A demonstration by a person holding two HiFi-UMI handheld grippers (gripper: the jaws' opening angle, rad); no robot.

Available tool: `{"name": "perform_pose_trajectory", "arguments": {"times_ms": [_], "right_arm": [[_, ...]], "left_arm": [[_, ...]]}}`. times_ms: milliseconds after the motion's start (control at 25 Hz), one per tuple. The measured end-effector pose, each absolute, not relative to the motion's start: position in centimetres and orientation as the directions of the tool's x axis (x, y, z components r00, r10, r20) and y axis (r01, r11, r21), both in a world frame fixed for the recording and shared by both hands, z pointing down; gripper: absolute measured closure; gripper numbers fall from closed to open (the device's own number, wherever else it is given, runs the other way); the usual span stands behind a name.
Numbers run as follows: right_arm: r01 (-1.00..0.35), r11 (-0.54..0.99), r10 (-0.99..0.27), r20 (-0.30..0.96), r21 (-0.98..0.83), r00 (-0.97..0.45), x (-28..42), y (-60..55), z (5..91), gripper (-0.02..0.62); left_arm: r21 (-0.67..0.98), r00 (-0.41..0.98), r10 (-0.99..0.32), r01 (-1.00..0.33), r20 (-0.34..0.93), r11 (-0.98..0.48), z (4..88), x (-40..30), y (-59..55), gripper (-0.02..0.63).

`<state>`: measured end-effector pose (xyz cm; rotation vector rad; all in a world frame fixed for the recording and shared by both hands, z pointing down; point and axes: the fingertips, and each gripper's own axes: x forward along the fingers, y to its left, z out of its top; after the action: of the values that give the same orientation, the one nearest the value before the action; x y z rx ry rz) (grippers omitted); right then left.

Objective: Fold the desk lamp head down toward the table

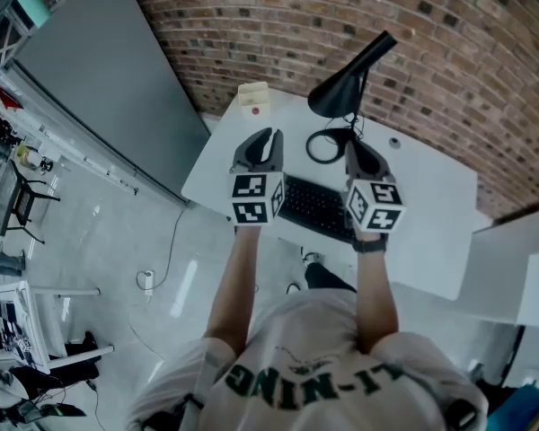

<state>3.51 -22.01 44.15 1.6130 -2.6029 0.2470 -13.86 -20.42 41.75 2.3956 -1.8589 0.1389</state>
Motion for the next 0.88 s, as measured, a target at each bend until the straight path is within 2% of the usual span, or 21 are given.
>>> {"name": "perform_pose_trajectory", "arguments": {"times_ms": [240,560,880], "right_arm": [[-0.902,0.426,-0.895,0.116,-0.070,-0.431,3.6,-20.4,43.4,0.592],[-0.923,0.384,-0.918,0.087,-0.037,-0.386,4.8,-19.3,42.7,0.592],[-0.926,0.375,-0.920,0.102,-0.049,-0.378,5.5,-19.9,43.2,0.592]], "left_arm": [[-0.028,0.185,-0.977,-0.982,0.105,-0.189,41.0,-14.5,-18.6,0.603],[-0.064,0.159,-0.983,-0.984,0.095,-0.165,40.8,-14.2,-17.5,0.604],[0.030,0.201,-0.965,-0.980,0.171,-0.198,44.1,-13.0,-18.0,0.604]]}}
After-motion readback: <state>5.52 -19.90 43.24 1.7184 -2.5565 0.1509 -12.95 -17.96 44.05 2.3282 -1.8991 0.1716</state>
